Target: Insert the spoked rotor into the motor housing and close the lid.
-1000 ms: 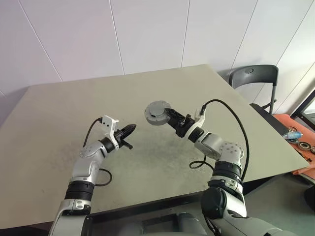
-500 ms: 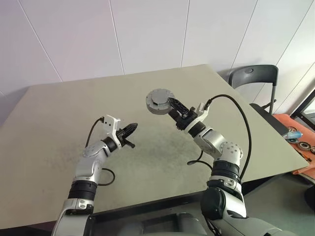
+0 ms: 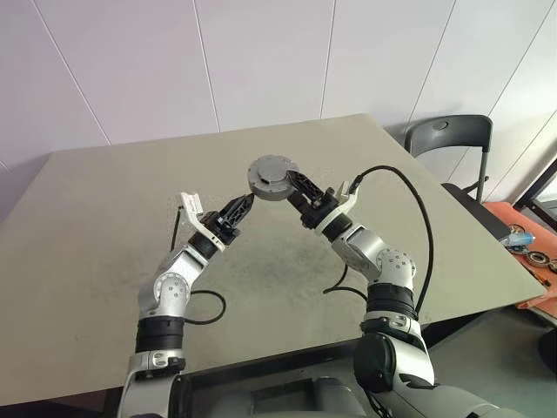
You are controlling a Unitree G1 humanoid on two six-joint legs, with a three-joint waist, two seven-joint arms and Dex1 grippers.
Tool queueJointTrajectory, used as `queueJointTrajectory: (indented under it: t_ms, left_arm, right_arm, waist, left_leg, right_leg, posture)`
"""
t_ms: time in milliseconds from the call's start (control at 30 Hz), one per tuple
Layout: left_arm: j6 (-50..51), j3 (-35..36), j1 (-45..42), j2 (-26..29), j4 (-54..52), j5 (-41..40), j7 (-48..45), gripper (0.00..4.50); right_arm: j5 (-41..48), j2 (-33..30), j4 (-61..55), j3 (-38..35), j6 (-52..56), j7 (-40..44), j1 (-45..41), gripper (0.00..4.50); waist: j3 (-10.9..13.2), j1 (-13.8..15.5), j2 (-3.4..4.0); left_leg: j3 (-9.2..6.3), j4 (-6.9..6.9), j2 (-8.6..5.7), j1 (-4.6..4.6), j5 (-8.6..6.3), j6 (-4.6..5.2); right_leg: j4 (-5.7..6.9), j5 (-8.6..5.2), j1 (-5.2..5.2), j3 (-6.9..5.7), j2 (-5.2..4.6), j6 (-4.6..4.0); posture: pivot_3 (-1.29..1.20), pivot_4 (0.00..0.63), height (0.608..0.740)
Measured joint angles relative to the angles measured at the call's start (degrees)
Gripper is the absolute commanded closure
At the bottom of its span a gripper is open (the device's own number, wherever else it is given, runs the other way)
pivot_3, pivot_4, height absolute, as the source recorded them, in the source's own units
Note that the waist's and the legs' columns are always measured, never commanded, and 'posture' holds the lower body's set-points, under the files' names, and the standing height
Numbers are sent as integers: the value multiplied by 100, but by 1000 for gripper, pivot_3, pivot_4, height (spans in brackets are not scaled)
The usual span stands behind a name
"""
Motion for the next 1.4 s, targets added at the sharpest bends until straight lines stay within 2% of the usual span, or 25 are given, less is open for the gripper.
queueJointTrajectory:
  t_ms: [167, 467, 633, 667, 833, 1167, 1233, 1267, 1400]
  left_arm:
    - [212, 143, -4, -10, -98, -302, 104, 4]
    - [672, 178, -27, -161, -196, -838, 188, 0]
    - [686, 468, -385, -428, -17, -1204, 470, 0]
    - [686, 531, -458, -476, 62, -1277, 560, 394]
    - [749, 682, -510, -488, 211, -1418, 834, 1753]
    - [906, 763, -444, -506, 225, -1667, 892, 1964]
    - [926, 763, -400, -513, 190, -1700, 895, 1969]
    - [942, 761, -388, -516, 159, -1714, 879, 1970]
    - [1048, 734, -352, -599, 81, -1769, 864, 1970]
  right_arm:
    - [12, -1, 0, 78, -22, 26, 0, 2445]
    - [14, -2, 0, 384, 92, 89, 1, 2445]
    - [12, -4, -8, 585, 189, 142, 3, 2445]
    - [12, -4, -17, 611, 183, 150, 2, 2445]
    - [-16, -12, -18, 677, 169, 148, 22, 2445]
    - [-212, -17, -132, 784, 115, 325, 103, 2445]
    - [-243, -16, -142, 822, 94, 371, 124, 1703]
    - [-247, -14, -142, 823, 78, 374, 128, 1499]
    - [-258, -9, -190, 879, 52, 443, 124, 170]
  waist:
    - [0, 0, 0]
    - [0, 1, 0]
    - [0, 6, -1]
    - [-1, 7, -1]
    - [-1, 3, -2]
    - [-1, 4, -3]
    - [-1, 2, -2]
    - [-1, 4, -3]
    - [-1, 8, -3]
  left_leg:
    - [1, 0, -1, 1, 0, 0]
    - [3, 1, -1, 1, 0, 0]
    - [3, 6, -1, 1, 0, -1]
    - [3, 6, -2, 2, 0, 0]
    - [4, 5, -1, 1, 0, -1]
    - [11, 6, -2, 2, 1, -1]
    - [12, 6, -2, 2, 0, -1]
    - [13, 6, -2, 1, 0, -1]
    - [14, 7, -2, 1, 0, -1]
  right_leg:
    - [0, 2, 0, 0, 7, -3]
    - [-1, 2, 0, 2, 7, -4]
    - [-1, 3, 1, 2, 8, -5]
    - [-1, 3, 2, 2, 8, -5]
    - [-2, 4, 2, 3, 10, -6]
    - [-1, 4, 2, 5, 10, -7]
    - [-2, 4, 2, 5, 11, -7]
    - [-2, 4, 2, 5, 10, -7]
    - [-3, 5, 3, 6, 9, -7]
  posture:
    - [0, 0, 740]
    - [0, 0, 740]
    - [0, 0, 740]
    - [0, 0, 740]
    - [0, 0, 740]
    - [0, 0, 740]
    - [0, 0, 740]
    - [0, 0, 740]
    - [0, 0, 740]
